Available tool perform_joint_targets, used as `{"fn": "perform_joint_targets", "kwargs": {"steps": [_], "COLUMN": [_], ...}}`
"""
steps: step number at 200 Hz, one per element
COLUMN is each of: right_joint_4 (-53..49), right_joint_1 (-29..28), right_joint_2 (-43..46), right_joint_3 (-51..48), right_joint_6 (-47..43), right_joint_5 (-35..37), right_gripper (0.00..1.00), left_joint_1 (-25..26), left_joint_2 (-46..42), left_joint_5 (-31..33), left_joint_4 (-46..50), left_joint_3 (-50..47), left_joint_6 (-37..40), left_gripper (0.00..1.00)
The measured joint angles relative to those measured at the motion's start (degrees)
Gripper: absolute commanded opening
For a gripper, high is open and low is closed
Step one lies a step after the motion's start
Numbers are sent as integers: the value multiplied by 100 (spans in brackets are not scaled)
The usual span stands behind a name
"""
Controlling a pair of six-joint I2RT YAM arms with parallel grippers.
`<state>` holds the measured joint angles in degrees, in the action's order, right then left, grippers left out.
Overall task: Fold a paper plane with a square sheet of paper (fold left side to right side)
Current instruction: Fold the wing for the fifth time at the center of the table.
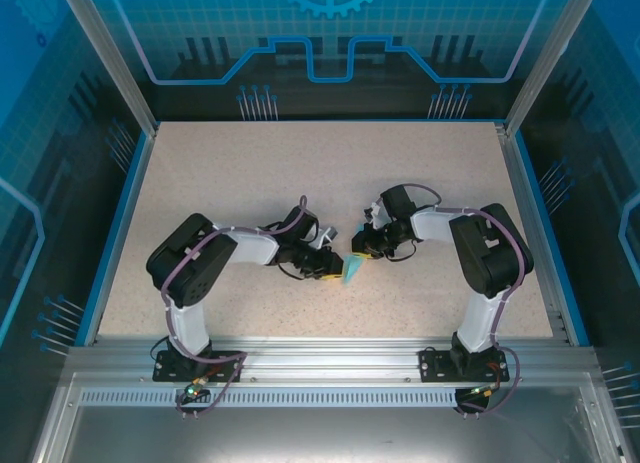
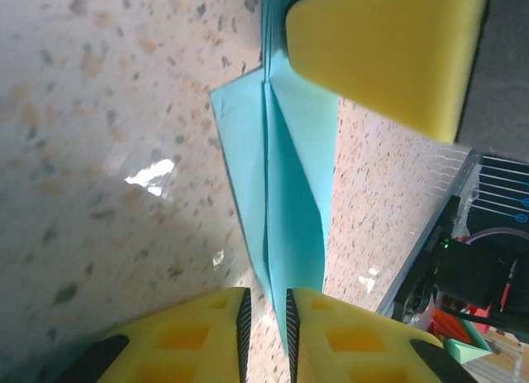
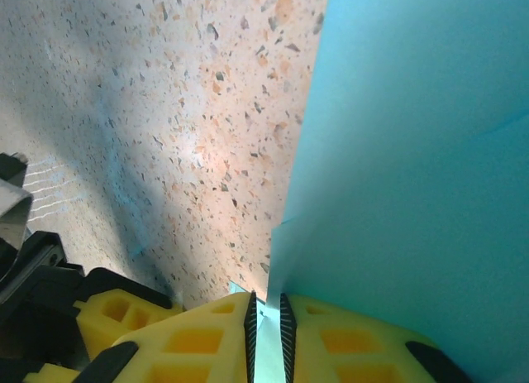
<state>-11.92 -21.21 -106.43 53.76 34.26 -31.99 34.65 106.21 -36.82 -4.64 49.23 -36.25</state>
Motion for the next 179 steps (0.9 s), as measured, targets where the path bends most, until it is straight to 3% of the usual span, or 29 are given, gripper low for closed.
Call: {"fn": "perform_joint_targets", "kwargs": {"steps": [45,97,179], "right_joint_4": [-2,-9,-50], "right_joint_1": [0,0,0], "right_joint_2": [0,0,-9], "right_joint_3": [0,7,31], "right_joint_6": [0,0,-2], "right_joint_5": [0,0,0], "right_gripper": [19,19,19], "left_joint_1": [74,304,468], "left_joint_2": [-269,-264,457], "left_joint_5": [63,59,118], "left_joint_4": [142,269,433], "left_joint_3": [-9,437,933], "left_joint_6": [39,125,341], "left_gripper": [15,17,17]}}
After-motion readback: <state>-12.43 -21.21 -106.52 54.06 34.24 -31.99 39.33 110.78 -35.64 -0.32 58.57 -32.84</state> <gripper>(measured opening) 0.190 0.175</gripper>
